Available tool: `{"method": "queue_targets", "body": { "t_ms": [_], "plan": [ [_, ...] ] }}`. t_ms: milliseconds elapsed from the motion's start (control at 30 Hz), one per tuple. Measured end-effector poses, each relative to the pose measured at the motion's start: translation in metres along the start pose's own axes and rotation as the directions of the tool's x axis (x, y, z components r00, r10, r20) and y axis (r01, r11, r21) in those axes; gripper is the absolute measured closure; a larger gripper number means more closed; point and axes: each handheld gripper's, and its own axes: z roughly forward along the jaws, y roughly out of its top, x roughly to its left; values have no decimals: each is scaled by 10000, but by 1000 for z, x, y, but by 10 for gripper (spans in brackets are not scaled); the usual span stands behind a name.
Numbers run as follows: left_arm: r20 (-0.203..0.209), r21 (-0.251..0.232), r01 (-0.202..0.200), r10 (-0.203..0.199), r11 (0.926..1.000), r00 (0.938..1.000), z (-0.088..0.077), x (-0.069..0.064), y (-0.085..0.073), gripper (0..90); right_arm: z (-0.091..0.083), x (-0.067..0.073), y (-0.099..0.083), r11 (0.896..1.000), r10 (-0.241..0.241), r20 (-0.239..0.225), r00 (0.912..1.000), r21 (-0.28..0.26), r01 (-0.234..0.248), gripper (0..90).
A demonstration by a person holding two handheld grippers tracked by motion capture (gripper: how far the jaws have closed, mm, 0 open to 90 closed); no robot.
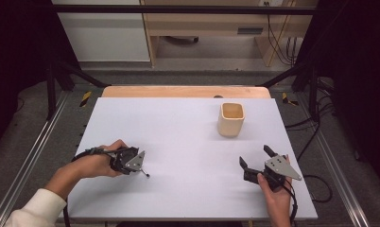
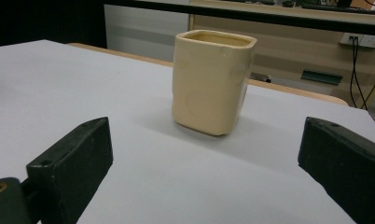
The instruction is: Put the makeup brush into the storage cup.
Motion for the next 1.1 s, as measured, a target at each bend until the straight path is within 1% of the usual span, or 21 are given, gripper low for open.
{"method": "queue_targets", "body": {
  "t_ms": [33,67,133,200,233,367,500,533,633,767,800,933,1000,1067,1100],
  "plan": [
    [28,38,-22,22,10000,10000,1,0,0,712,0,0,0,10000,26,-3,10000,33,-26,33],
    [55,38,-30,30,10000,10000,1,0,0,726,0,0,0,10000,2,-7,10000,30,-2,33],
    [72,-25,89,-88,10000,9999,1,0,0,719,0,0,0,10000,17,-17,10000,34,-17,33],
    [138,-28,163,-163,9999,9998,2,0,0,739,0,0,0,10000,10,-14,10000,45,-10,33],
    [197,25,105,-105,9999,9998,1,1,0,755,0,0,0,10000,11,-15,10000,52,-11,33],
    [387,37,322,-323,9995,9987,2,0,1,827,1,0,0,10000,-17,-27,10000,62,17,33],
    [398,32,489,-490,9988,9980,2,0,0,838,1,0,0,10000,-19,-27,10000,62,20,33],
    [396,68,441,-444,9990,9982,1,0,0,839,0,0,0,10000,-28,-27,10000,61,28,33],
    [301,14,501,-501,9987,9983,1,-1,0,840,0,0,0,10000,-18,-20,10000,82,18,33],
    [149,-197,630,-627,9978,9979,-2,-2,0,841,1,1,0,10000,-19,-29,10000,62,19,33],
    [126,-323,747,-743,9967,9972,-4,-1,0,840,1,1,0,10000,-14,-27,10000,66,14,33],
    [-49,-586,915,-919,9941,9958,-9,2,1,842,0,1,0,10000,-1,-28,10000,55,1,33],
    [-146,-854,1036,-1052,9909,9943,-13,3,1,842,0,0,0,10000,2,-24,10000,53,-1,33],
    [-212,-881,1021,-1043,9909,9943,-16,4,2,842,0,1,0,10000,4,-24,10000,60,-4,33],
    [-208,-933,1085,-1109,9897,9936,-16,4,2,842,0,0,0,10000,-12,-20,10000,67,13,33]
  ]
}}
